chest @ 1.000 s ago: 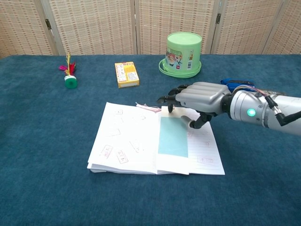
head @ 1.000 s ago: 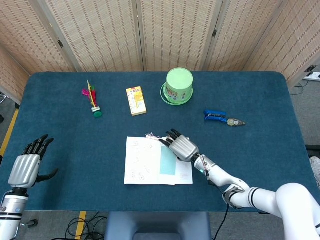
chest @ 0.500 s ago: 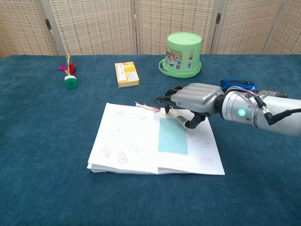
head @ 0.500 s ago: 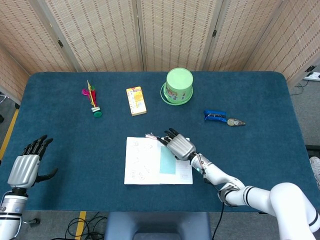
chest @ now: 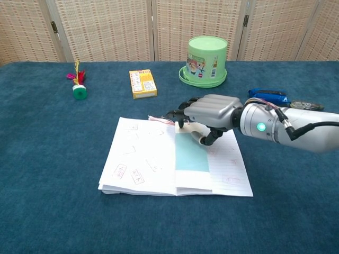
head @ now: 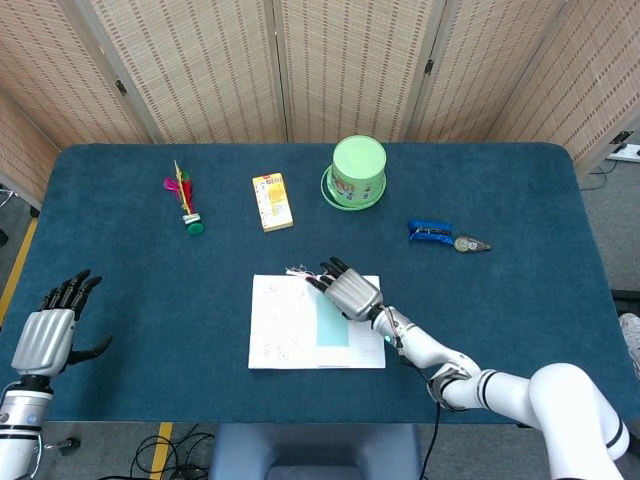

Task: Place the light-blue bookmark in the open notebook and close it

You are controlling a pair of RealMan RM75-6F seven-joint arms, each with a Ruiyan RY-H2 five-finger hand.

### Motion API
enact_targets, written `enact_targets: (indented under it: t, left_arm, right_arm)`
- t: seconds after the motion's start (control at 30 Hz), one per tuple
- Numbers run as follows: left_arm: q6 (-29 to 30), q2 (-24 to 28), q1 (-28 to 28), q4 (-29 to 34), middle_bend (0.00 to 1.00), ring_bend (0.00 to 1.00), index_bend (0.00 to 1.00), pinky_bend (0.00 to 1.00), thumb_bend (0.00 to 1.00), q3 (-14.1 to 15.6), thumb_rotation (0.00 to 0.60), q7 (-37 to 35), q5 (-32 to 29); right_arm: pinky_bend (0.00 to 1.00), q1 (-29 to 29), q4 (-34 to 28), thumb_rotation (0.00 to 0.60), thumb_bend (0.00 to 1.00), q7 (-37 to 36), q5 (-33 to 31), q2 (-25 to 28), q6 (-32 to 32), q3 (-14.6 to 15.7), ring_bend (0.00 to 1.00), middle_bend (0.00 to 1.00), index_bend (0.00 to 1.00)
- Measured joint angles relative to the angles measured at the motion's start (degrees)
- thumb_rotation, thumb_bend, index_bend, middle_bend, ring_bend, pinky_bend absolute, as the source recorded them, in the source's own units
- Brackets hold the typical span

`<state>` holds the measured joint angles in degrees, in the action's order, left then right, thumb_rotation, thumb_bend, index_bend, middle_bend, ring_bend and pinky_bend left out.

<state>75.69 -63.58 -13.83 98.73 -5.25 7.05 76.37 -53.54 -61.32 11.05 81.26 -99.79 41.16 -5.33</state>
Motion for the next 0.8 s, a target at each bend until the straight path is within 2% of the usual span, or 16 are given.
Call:
enact_targets:
  t: [0.43, 0.8]
  left_arm:
    - [-0.2, -0.2, 0.0, -0.6, 0.06, 0.10, 0.13, 0.16, 0.27, 0.0, 0.600, -0.6, -0.1]
    - [0.0, -0.3, 0.3, -0.8, 0.06, 0.10, 0.13, 0.16, 0.27, 0.1, 0.600, -1.0, 0.1]
  right_arm:
    - [0.00, -0.2, -0.9, 0.600, 0.61, 0.4, 0.4, 0.1, 0.3, 0.6, 0.00, 0.24, 0.00]
    - [0.00, 1.3, -4.9, 0.600, 0.61, 2.2, 2.1, 2.8, 4.3, 1.4, 0.00, 0.22, 0.00]
